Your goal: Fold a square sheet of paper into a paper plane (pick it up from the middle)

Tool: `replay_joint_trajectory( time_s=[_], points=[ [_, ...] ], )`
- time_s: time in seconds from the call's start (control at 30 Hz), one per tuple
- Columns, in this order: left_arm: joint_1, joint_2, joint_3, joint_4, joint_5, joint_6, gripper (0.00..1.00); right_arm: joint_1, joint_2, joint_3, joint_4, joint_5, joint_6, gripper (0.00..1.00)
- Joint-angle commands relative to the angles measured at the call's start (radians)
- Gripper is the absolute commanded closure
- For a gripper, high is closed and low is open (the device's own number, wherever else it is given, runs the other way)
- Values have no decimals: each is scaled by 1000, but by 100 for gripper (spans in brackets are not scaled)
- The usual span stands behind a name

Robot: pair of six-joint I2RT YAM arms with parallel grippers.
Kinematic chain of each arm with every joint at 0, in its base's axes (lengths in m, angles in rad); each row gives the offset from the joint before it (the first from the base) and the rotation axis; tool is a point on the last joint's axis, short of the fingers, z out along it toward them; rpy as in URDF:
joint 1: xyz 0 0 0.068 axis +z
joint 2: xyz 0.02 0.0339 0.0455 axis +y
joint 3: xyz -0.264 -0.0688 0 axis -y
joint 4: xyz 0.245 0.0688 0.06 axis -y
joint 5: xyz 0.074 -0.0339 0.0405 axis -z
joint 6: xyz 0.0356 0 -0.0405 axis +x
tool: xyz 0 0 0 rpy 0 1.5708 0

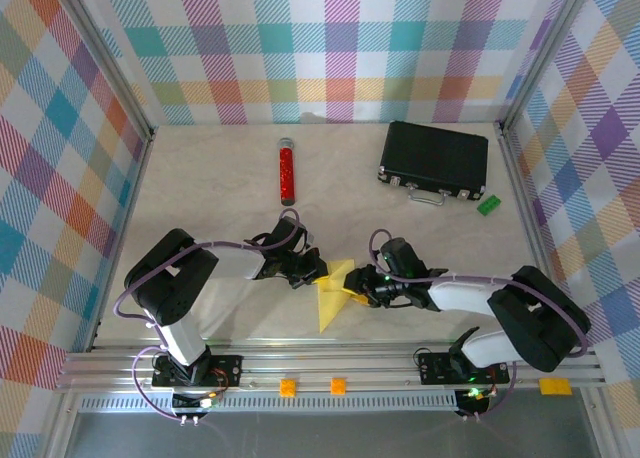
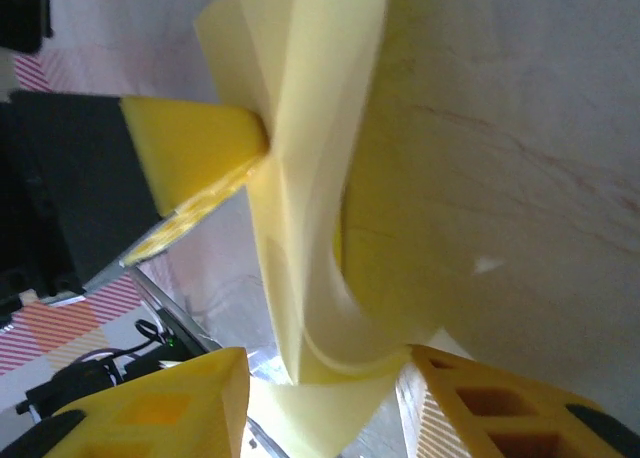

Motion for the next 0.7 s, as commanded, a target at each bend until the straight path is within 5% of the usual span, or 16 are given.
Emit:
replay_joint_trajectory(
  time_s=[0.0, 0.67],
  points=[
    [3, 2, -16, -66, 0, 8, 100, -12, 16, 37, 59, -33, -14, 56],
    [3, -17, 9, -76, 11, 16, 100, -92, 97, 75, 71, -119, -55, 60]
  ],
)
